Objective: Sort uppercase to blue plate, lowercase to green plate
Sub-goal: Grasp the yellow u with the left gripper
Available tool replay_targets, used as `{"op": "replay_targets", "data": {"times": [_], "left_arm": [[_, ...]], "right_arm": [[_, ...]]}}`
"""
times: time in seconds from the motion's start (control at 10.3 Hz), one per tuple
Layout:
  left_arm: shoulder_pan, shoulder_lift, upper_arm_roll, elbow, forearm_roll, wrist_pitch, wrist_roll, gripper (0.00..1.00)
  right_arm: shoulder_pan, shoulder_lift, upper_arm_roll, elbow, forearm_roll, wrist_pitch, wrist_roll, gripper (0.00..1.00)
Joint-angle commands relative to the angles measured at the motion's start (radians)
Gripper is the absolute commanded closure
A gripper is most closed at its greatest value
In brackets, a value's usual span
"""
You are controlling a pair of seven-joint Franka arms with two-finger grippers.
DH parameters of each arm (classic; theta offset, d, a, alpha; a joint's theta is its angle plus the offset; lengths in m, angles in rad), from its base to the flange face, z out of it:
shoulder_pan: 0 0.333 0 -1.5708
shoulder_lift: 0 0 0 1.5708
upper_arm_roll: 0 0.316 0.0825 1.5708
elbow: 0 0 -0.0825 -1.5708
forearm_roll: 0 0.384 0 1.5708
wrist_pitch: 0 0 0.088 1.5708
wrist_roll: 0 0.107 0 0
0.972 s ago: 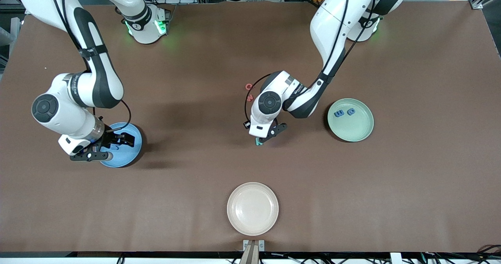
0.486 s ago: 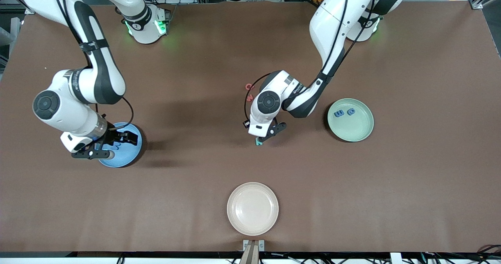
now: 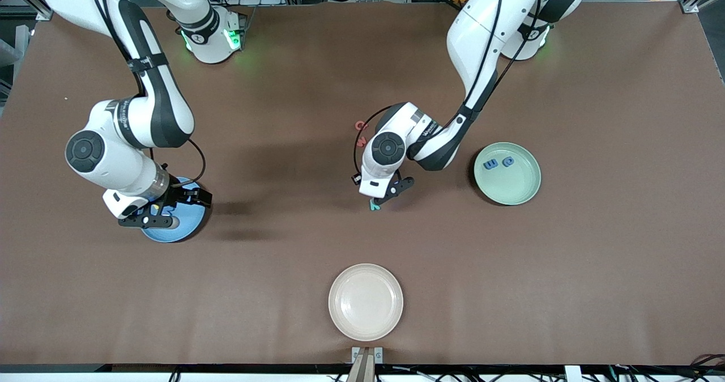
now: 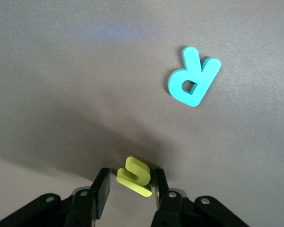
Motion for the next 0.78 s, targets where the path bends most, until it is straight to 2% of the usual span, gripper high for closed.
{"op": "replay_targets", "data": {"times": [0.0,0.1,0.19,0.68], "left_arm": [[-0.015,0.009,0.008,0.006,0.020,-0.003,-0.019,0.62],[-0.015,0.009,0.008,0.006,0.018,-0.003,-0.021,0.76],[-0.015,0.007,0.008,0.006,0.018,-0.003,-0.021,0.80],[-0.012,-0.005,0.008,0.009,0.026,-0.038,-0.016,0.84]], "right_arm": [[-0.015,-0.031,0.003,-0.023,0.001,-0.007,-0.001,0.00],[-0.017,-0.031,0.002,-0.023,0.001,-0.007,-0.001,0.00],[-0.017,-0.029,0.002,-0.023,0.001,-0.005,-0.001,0.00],[-0.006,-0.034,0.002,-0.025,0.001,-0.022,0.011,0.00]]}}
